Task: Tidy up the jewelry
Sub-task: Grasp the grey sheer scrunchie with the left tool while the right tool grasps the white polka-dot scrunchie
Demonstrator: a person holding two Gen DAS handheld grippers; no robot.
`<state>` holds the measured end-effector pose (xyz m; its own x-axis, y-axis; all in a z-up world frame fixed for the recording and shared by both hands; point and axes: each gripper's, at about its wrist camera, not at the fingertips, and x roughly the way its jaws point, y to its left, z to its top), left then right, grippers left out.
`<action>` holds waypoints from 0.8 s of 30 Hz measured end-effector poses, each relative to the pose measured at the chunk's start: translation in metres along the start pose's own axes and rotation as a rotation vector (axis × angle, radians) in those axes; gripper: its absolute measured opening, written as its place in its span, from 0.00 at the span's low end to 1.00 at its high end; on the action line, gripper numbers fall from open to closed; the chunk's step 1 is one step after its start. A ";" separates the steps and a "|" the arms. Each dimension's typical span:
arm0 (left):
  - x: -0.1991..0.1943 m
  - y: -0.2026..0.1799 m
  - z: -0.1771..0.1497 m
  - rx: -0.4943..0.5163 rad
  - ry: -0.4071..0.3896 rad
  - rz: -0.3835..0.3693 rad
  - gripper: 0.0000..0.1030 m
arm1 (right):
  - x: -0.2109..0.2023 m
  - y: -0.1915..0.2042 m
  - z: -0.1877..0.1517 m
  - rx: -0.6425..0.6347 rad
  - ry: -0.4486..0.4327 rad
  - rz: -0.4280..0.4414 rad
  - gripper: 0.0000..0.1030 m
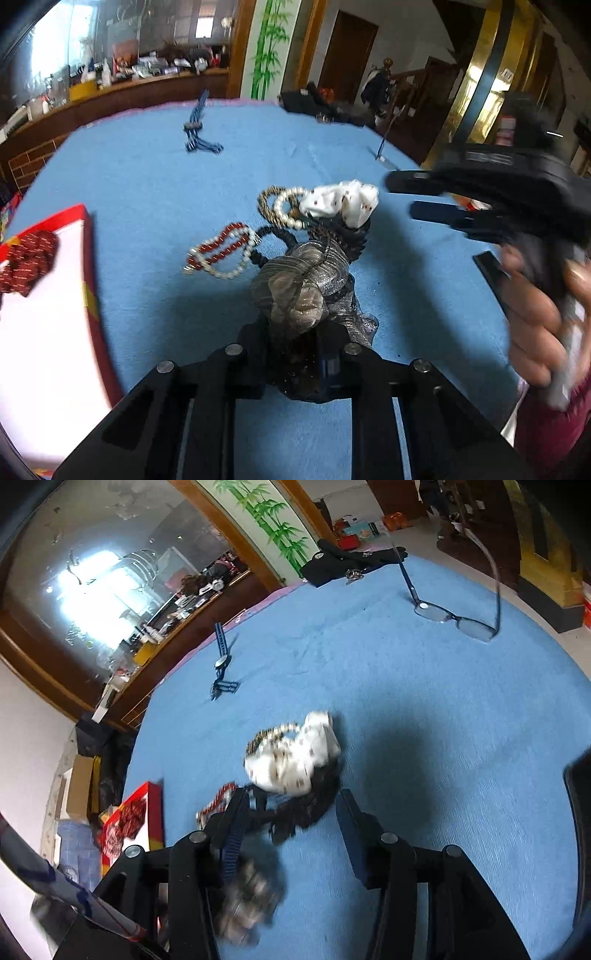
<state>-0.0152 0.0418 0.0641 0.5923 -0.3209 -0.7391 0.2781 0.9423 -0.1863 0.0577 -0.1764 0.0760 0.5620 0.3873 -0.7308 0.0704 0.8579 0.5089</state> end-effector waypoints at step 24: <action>-0.028 0.017 -0.017 -0.042 -0.044 0.026 0.18 | -0.055 0.042 -0.021 -0.188 -0.133 0.052 0.04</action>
<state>-0.0402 0.0680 0.0706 0.6315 -0.2992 -0.7153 0.2307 0.9533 -0.1951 0.0130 -0.1544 0.1282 0.6653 0.3953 -0.6333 -0.1094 0.8908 0.4411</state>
